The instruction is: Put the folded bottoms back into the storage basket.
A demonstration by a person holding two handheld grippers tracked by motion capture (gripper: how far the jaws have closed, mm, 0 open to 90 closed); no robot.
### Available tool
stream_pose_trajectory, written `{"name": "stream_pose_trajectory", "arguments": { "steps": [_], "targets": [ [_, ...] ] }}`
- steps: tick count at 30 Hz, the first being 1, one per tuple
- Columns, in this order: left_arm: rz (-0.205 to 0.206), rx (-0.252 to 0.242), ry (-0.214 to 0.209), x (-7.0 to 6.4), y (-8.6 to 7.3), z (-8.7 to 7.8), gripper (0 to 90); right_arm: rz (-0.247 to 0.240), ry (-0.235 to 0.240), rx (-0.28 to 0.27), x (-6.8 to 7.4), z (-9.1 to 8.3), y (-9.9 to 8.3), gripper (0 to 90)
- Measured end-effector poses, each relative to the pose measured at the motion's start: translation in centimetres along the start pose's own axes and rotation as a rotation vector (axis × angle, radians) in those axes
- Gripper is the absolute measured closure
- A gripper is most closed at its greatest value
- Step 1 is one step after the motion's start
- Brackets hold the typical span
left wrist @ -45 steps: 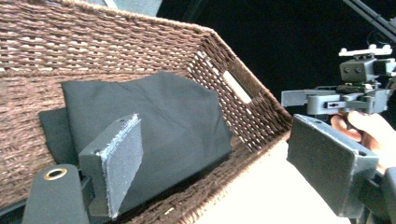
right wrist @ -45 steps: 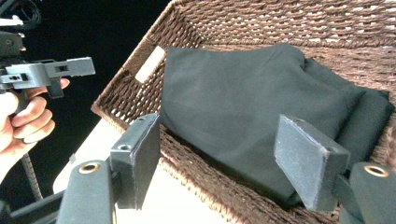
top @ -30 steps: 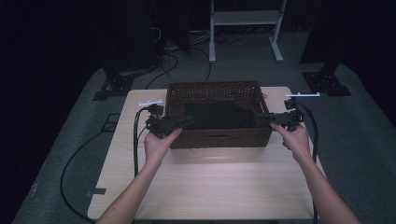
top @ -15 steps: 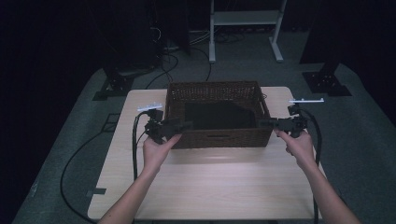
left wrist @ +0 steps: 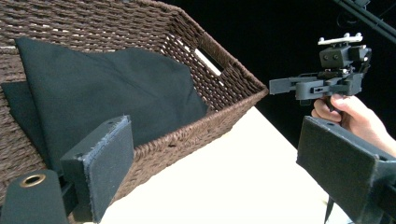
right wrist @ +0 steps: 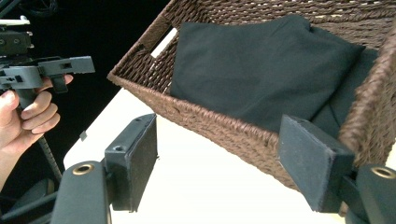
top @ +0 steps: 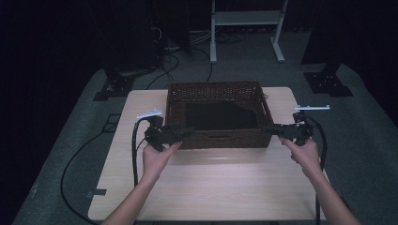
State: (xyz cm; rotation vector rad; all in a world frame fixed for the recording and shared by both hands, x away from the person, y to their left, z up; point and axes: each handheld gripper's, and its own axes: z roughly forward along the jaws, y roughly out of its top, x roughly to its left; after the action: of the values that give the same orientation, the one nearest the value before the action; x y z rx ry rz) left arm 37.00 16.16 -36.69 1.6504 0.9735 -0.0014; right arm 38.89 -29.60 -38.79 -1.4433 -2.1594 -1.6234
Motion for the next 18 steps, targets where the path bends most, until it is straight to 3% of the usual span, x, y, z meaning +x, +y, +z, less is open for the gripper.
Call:
{"name": "stream_pose_trajectory", "arguments": {
  "steps": [7, 18],
  "targets": [
    [0.003, 0.001, -0.014, -0.4, -0.6, -0.5, 10.0, -0.014, 0.008, 0.005, 0.5, -0.3, -0.9, 28.2],
    [0.003, -0.003, -0.003, -0.3, -1.6, -1.1, 10.0, -0.013, 0.024, 0.004, 0.6, -0.6, -2.2, 27.9]
  ]
}}
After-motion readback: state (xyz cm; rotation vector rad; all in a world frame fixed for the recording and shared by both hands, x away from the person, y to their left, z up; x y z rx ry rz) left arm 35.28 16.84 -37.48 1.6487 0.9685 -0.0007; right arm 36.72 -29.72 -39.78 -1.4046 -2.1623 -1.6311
